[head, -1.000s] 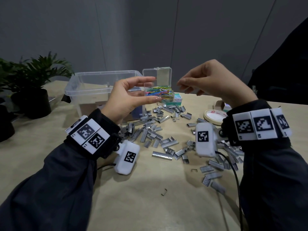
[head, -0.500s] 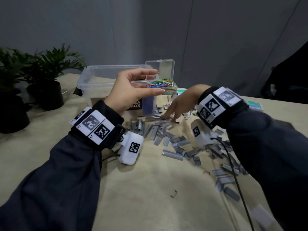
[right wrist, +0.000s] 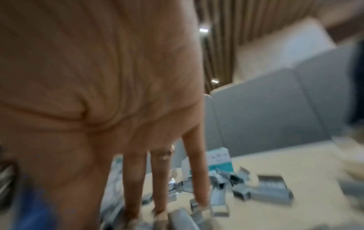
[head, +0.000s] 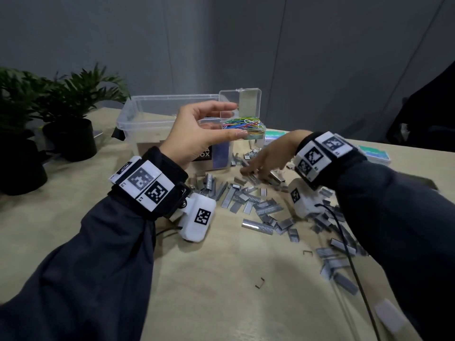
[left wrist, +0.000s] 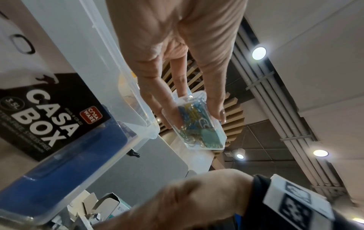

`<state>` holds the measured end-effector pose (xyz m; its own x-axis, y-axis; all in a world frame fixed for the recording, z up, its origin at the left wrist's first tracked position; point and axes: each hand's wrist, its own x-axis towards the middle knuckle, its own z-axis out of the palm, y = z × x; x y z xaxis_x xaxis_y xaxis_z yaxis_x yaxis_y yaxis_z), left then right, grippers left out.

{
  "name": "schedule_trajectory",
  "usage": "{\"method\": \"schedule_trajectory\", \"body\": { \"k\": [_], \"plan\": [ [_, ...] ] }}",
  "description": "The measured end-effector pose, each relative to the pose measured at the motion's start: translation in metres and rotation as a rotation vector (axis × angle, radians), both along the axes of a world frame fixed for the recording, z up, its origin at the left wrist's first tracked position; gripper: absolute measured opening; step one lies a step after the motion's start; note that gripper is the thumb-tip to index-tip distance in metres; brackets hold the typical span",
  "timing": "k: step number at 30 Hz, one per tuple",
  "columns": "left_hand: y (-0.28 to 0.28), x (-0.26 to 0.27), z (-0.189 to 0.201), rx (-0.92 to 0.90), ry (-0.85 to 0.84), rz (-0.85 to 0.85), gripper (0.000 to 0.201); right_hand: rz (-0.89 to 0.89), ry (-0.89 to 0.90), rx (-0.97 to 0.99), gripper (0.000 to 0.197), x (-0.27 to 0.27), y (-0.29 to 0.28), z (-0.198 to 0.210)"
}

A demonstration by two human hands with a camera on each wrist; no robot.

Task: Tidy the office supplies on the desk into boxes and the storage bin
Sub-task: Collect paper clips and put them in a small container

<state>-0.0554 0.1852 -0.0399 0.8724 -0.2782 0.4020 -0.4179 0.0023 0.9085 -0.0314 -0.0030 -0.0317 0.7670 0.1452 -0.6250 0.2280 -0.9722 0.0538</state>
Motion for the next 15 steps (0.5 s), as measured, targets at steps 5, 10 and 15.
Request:
{"method": "schedule_trajectory", "body": {
  "k": [5,10,15],
  "plan": [
    [0.0,0.0,0.0,-0.006,0.007,-0.003,0.055,-0.263,-0.49,0.053,0.027,0.034,-0.041,-0.002],
    [-0.001,0.0,0.0,-0.003,0.0,-0.014,0.054,-0.236,-0.203,-0.208,0.032,0.049,-0.055,-0.02],
    [0.0,0.001,-0.001,-0.009,0.003,-0.015,0.055,-0.228,0.085,0.181,0.052,0.018,-0.038,0.006]
  ]
}}
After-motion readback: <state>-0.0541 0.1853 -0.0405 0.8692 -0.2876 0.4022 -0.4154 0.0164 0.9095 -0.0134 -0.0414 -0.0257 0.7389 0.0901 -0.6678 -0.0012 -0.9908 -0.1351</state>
